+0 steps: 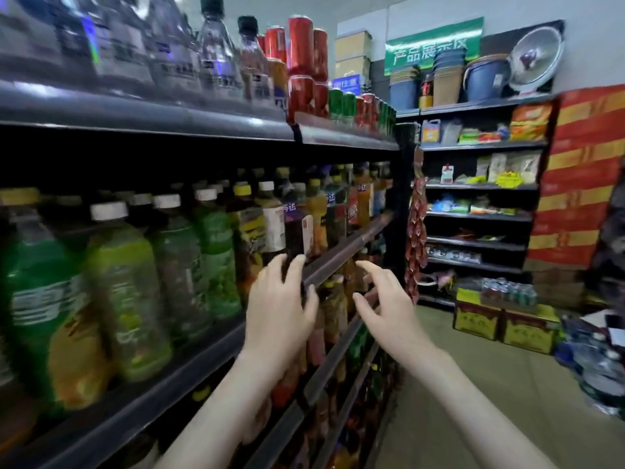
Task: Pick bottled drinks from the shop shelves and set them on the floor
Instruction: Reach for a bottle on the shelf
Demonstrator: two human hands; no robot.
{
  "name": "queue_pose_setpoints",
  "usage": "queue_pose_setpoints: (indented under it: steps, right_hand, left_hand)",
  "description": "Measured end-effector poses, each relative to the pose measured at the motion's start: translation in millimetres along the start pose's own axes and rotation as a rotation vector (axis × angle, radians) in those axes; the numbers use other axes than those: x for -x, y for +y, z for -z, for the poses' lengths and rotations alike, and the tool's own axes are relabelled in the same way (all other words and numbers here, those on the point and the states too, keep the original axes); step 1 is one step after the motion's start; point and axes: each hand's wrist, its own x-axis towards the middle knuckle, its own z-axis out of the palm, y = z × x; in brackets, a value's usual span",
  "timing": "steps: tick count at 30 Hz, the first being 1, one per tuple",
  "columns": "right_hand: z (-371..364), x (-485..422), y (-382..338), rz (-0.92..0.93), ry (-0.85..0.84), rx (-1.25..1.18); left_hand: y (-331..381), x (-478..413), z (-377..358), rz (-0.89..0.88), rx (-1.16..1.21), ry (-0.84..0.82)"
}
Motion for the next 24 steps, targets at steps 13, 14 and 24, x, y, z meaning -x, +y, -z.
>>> queue_pose_setpoints:
  steps: [13,14,24]
  right_hand:
    - [-111,-239,47,0.409,-0.120,-0.415]
    - [-116,-246,46,0.447,-0.116,-0.405]
    - [-133,-283,85,0.720,-0.014,-0.318]
  left_hand:
    - [-56,-119,-93,0.117,-0.798,0.298]
    - [-55,-123,-96,0.120,-0.829,0.304]
    - [-24,-159,-135,0.155,-0.944,0.289]
